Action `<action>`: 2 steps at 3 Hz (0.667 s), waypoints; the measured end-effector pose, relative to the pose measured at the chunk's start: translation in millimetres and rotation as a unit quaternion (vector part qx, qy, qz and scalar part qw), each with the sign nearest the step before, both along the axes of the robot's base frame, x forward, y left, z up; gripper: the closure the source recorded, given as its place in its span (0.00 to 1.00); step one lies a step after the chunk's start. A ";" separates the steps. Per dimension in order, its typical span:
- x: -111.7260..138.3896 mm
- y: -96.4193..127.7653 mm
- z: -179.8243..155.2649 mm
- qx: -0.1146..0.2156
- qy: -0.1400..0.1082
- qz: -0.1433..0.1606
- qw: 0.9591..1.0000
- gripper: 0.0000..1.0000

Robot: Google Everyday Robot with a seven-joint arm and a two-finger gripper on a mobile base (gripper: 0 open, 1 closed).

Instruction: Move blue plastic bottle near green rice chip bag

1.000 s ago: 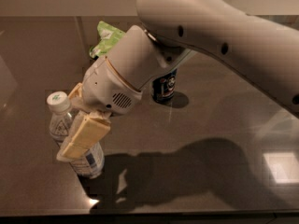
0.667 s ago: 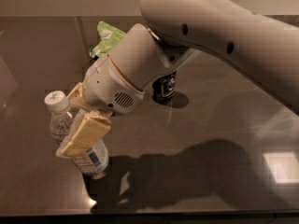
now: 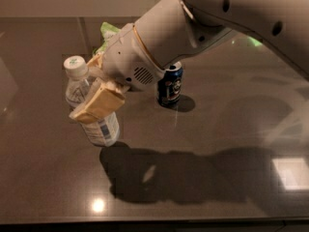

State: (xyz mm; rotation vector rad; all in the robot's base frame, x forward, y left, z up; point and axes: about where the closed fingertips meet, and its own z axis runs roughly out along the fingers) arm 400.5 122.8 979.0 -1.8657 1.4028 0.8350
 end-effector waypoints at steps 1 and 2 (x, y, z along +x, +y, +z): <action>47.3 -14.9 15.6 0.025 -0.021 -0.043 0.999 1.00; 104.0 -37.0 20.6 0.048 -0.024 -0.087 0.995 1.00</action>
Offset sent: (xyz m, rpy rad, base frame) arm 0.1823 -0.0725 0.0208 0.1552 -0.0424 -0.2943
